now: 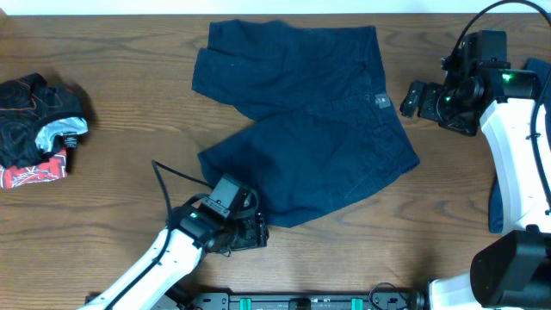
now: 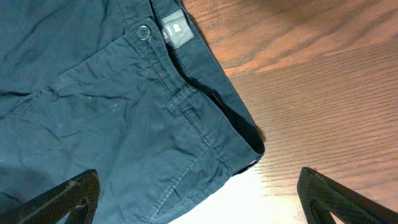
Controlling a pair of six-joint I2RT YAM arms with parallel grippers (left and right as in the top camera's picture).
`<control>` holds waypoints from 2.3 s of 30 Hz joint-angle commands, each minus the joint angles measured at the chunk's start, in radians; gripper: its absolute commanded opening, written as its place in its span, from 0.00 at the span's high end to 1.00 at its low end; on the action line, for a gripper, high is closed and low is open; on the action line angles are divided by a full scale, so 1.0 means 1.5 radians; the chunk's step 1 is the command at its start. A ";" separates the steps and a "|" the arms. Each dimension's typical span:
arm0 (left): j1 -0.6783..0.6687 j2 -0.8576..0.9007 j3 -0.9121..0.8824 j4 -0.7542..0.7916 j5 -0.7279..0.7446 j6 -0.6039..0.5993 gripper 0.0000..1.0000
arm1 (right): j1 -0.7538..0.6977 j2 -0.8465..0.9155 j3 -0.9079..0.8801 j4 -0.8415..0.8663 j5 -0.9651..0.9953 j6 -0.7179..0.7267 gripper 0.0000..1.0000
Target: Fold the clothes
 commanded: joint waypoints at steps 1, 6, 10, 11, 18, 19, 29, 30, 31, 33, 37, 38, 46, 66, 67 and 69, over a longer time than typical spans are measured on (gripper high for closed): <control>-0.011 0.034 -0.018 0.022 -0.021 -0.058 0.28 | 0.009 0.001 -0.001 0.003 -0.008 -0.008 0.01; -0.007 0.076 -0.018 0.087 -0.064 -0.060 0.26 | 0.009 0.001 -0.001 0.004 -0.008 -0.008 0.01; 0.005 0.113 -0.018 0.136 -0.091 -0.094 0.25 | 0.009 0.001 -0.001 0.004 -0.008 -0.009 0.01; 0.009 0.122 -0.018 0.146 -0.100 -0.099 0.26 | 0.009 0.001 -0.001 0.004 -0.007 -0.009 0.01; 0.043 0.131 -0.018 0.194 -0.103 -0.104 0.92 | 0.009 0.001 -0.001 0.005 -0.005 -0.009 0.01; 0.045 0.131 -0.018 0.196 -0.103 -0.104 0.94 | 0.009 0.001 -0.001 0.006 -0.005 -0.009 0.01; 0.046 0.051 -0.002 0.134 -0.102 -0.111 0.94 | 0.009 0.001 -0.001 0.005 -0.005 -0.009 0.01; 0.046 0.026 0.007 0.112 -0.102 -0.111 0.94 | 0.009 0.001 -0.001 0.005 -0.005 -0.009 0.01; 0.046 0.009 0.014 0.096 -0.102 -0.111 0.94 | 0.009 0.001 -0.001 0.005 -0.005 -0.009 0.01; 0.046 -0.034 0.027 0.054 -0.102 -0.111 0.94 | 0.009 0.001 -0.001 0.005 -0.005 -0.009 0.01; 0.046 -0.101 0.030 -0.044 -0.107 -0.122 0.94 | 0.009 0.001 -0.001 0.005 -0.006 -0.008 0.01; 0.046 -0.111 0.029 -0.072 -0.108 -0.123 0.94 | 0.009 0.001 -0.001 0.005 -0.006 -0.008 0.01; 0.046 -0.133 0.029 -0.212 -0.165 -0.136 0.83 | 0.013 0.001 -0.001 0.001 -0.006 -0.009 0.01; 0.047 -0.109 0.033 0.056 -0.194 -0.125 0.23 | 0.085 0.002 -0.198 0.017 -0.100 -0.013 0.01; 0.047 -0.108 0.033 0.058 -0.197 -0.120 0.22 | 0.093 0.002 -0.212 0.021 -0.100 -0.013 0.01; 0.047 -0.108 0.033 0.064 -0.199 -0.113 0.21 | 0.106 0.002 -0.238 0.024 -0.105 -0.004 0.01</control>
